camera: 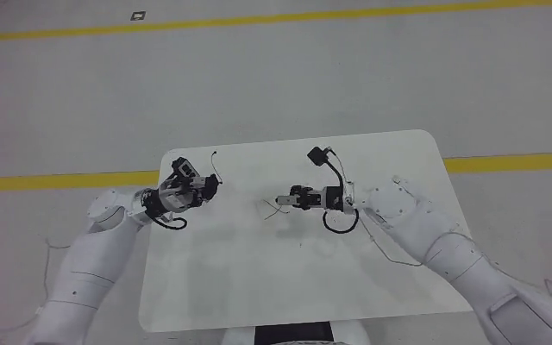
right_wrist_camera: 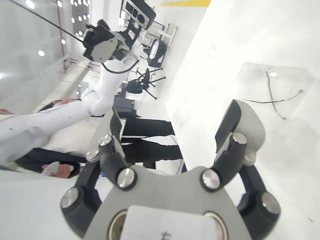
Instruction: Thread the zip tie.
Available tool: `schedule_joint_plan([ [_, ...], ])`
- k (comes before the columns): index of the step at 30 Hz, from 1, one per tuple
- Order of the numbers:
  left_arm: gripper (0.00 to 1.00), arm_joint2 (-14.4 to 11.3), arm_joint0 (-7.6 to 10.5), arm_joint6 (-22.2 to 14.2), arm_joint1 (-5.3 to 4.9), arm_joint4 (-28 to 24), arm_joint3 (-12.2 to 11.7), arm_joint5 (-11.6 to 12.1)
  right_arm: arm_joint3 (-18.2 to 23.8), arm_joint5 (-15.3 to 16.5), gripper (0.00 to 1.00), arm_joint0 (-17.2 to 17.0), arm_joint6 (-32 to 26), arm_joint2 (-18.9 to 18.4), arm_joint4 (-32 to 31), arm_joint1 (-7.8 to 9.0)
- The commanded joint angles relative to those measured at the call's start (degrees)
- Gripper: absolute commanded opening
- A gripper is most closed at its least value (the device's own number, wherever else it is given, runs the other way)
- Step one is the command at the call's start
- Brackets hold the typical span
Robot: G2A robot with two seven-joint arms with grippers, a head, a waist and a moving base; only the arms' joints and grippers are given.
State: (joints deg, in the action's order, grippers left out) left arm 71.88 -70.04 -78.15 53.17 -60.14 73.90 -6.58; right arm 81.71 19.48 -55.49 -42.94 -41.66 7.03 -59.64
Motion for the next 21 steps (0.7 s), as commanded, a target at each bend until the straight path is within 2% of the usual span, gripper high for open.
schedule_joint_plan([
  [1,0.0,-0.28,0.06,-0.09,0.05,-0.54,-0.72,-1.33,0.36,-0.01,1.0,0.38,1.73,0.31,-3.51,-0.29],
  [6,0.0,-0.84,0.06,1.09,0.31,-3.11,-2.39,-4.14,1.61,-1.31,1.0,1.63,7.14,1.48,-11.19,-1.37],
  [8,0.0,-1.01,-0.01,2.09,0.48,-4.36,-2.76,-4.6,2.24,-2.06,1.0,2.07,9.58,1.97,-14.75,-1.84],
  [11,0.0,-1.2,0.01,2.74,0.59,-4.32,-2.66,-4.06,3.67,-3.9,1.0,2.16,15.37,2.57,-23.03,-2.36],
  [19,0.0,-1.2,0.01,2.74,0.59,-4.32,-2.66,-4.06,3.67,-3.9,1.0,2.16,15.37,2.57,-23.03,-2.36],
  [21,0.0,-1.67,-0.51,4.94,0.76,-4.85,-1.72,-4.69,3.87,-4.02,1.0,2.12,15.56,2.59,-24.05,-2.36],
])
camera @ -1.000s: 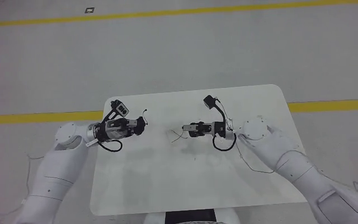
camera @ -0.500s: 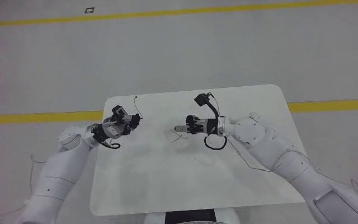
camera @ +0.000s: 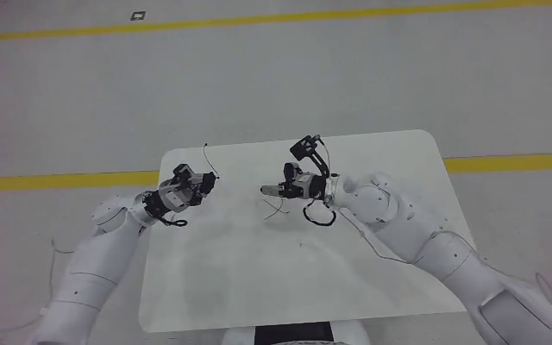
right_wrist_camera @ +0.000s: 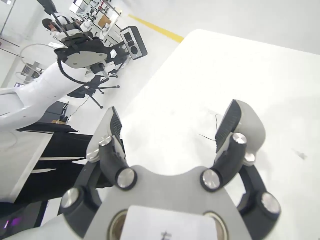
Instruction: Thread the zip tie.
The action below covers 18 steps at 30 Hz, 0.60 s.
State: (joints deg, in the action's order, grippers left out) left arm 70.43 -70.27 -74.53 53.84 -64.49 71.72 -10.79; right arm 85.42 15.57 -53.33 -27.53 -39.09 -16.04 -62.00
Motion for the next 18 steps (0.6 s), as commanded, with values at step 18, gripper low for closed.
schedule_joint_plan([
  [18,0.0,-1.07,-1.86,10.21,1.54,-11.8,3.09,-5.2,6.19,-10.21,1.0,-0.68,19.66,3.47,-37.1,-2.48],
])
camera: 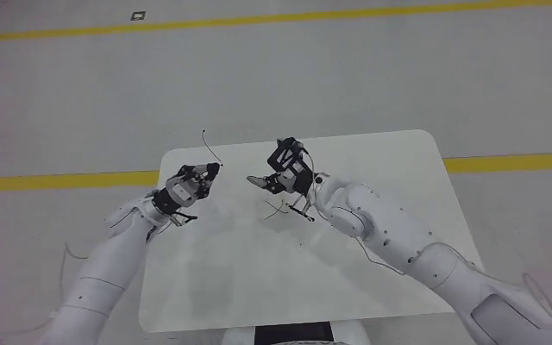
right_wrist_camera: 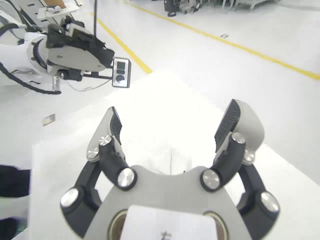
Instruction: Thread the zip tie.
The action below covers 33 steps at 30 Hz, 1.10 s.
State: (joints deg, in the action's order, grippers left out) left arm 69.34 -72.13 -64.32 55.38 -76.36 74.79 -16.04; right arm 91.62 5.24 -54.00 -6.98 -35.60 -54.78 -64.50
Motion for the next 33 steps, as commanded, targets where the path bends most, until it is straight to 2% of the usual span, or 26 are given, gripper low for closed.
schedule_joint_plan([
  [1,0.0,0.01,0.01,-0.01,-0.01,0.07,0.02,0.05,-0.01,0.12,1.0,-0.01,-0.9,-0.02,1.63,0.02],
  [5,0.0,0.01,0.01,-0.01,-0.01,0.07,0.02,0.05,-0.01,0.12,1.0,-0.01,-0.9,-0.02,1.63,0.02],
  [7,0.0,-0.13,-0.38,1.28,0.24,-1.84,0.43,0.04,0.04,0.46,1.0,-0.4,-0.72,-0.04,0.87,-0.02],
  [11,0.0,-0.29,-0.73,2.77,0.65,-4.44,1.04,-0.13,0.33,-0.55,1.0,-1.59,3.06,-0.72,-1.57,-0.46],
  [22,0.0,-1.4,-0.44,5.45,1.6,-5.89,1.61,0.55,-0.39,-4.93,1.0,-2.07,8.86,0.42,-6.28,-3.2],
  [29,0.0,-1.4,-0.44,5.48,1.62,-5.89,1.66,0.62,-0.4,-4.9,1.0,-2.31,8.77,0.34,-6.38,-3.21],
  [33,0.0,-1.4,-0.44,5.48,1.62,-5.89,1.66,0.62,0.46,-5.6,1.0,-3.07,8.09,-0.09,-9.56,-3.58],
])
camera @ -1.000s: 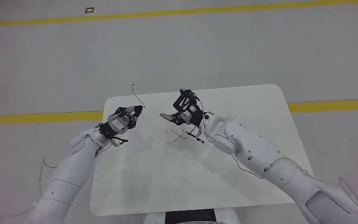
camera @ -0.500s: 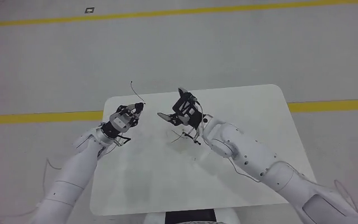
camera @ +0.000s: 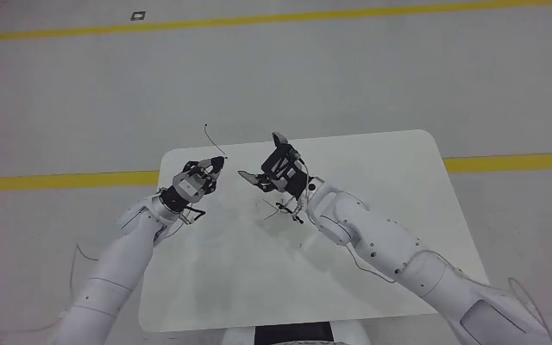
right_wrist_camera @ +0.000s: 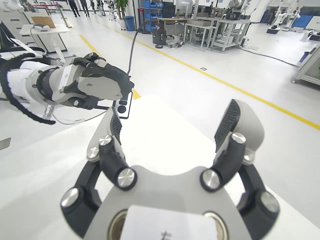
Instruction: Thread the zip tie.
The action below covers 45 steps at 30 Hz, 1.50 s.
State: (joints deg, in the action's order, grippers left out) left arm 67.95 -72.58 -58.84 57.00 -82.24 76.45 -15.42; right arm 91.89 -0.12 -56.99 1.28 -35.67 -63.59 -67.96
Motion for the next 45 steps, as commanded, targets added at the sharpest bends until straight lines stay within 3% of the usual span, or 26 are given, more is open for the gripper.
schedule_joint_plan([
  [1,0.0,0.0,0.0,0.0,0.0,0.0,0.0,0.0,0.31,-0.63,1.0,-0.23,-0.17,-0.09,-1.05,-0.28],
  [2,0.0,0.0,0.0,0.0,0.0,0.0,0.0,0.0,0.42,-0.84,1.0,-0.41,-0.04,-0.12,-1.0,-0.46],
  [3,0.0,0.0,0.0,0.0,0.0,0.0,0.0,0.0,0.38,-0.89,0.79,-0.52,0.04,-0.15,-1.07,-0.64],
  [4,0.0,0.0,0.0,0.0,0.0,0.0,0.0,0.0,0.34,-0.92,0.48,-0.65,0.09,-0.15,-1.24,-0.87],
  [7,0.0,0.0,0.0,0.0,0.0,0.0,0.0,0.0,0.03,-0.79,0.41,-1.07,0.47,-0.18,-1.39,-1.42],
  [9,0.0,0.0,0.0,0.0,0.0,0.0,0.0,0.0,-0.23,-0.69,0.31,-1.32,0.74,-0.23,-1.58,-1.73],
  [45,0.0,0.0,0.0,0.0,0.0,0.0,0.0,0.0,-2.85,4.67,0.16,-2.31,1.6,-1.5,-6.85,-7.04],
])
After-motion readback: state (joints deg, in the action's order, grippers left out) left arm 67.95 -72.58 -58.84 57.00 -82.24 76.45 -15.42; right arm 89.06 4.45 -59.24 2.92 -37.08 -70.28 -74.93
